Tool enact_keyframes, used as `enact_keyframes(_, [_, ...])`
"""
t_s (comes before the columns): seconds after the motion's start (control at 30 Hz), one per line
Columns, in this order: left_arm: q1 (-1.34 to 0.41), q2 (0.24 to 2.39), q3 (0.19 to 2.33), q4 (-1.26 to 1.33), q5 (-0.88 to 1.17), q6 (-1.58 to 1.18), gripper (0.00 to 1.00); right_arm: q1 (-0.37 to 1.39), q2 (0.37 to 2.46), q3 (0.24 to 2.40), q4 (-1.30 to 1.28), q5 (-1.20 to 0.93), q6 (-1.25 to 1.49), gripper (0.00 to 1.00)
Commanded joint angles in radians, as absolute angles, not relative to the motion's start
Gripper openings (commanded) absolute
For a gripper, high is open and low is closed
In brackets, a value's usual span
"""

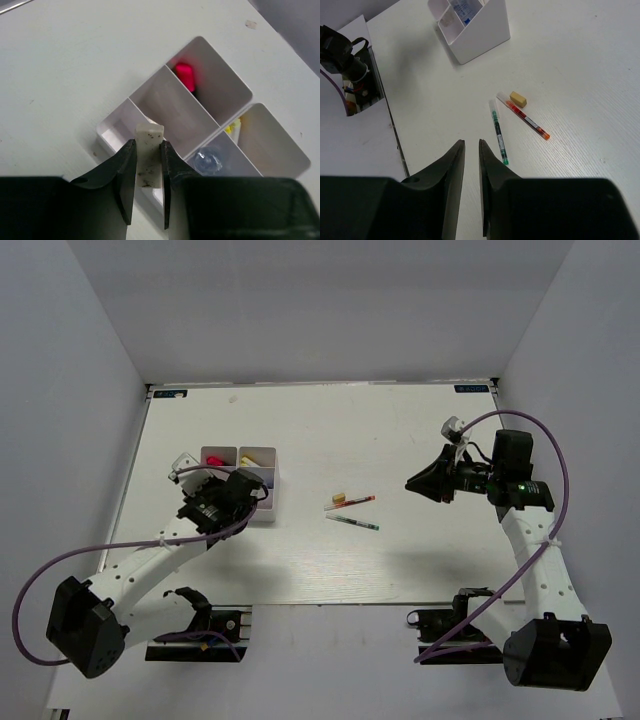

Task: Sort the stationery into containers
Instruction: Place the stationery in the storage box.

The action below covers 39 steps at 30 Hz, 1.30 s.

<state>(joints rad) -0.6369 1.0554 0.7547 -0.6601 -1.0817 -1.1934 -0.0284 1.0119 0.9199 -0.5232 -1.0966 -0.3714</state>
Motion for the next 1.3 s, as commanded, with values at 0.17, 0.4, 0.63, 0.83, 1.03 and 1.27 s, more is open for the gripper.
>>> enact_keyframes(0.17, [-0.578,1.137,0.761,-0.655,-1.172,-1.322,0.0,-0.046,0.999,0.927,-0.528,-1.143,-0.377,0.31])
enact_keyframes(0.4, [-0.557,1.204,0.761,-0.635,-1.172,-1.355,0.09,-0.049,0.999,0.928,-0.534,-1.155,-0.385,0.49])
enact_keyframes(0.63, [-0.546,1.284,0.773,-0.606,-1.163,-1.355,0.18,-0.057,1.0,0.931,-0.545,-1.16,-0.396,0.52])
enact_keyframes(0.83, [-0.537,1.313,0.773,-0.597,-1.154,-1.365,0.3,-0.06,1.006,0.939,-0.581,-1.169,-0.442,0.74])
enact_keyframes(1.03, [-0.537,1.313,0.796,-0.598,-1.154,-1.365,0.51,-0.061,1.029,0.96,-0.64,-1.177,-0.489,0.85])
enact_keyframes(1.27, [-0.537,1.322,0.827,-0.626,-1.163,-1.365,0.59,-0.063,1.035,0.963,-0.649,-1.175,-0.505,0.85])
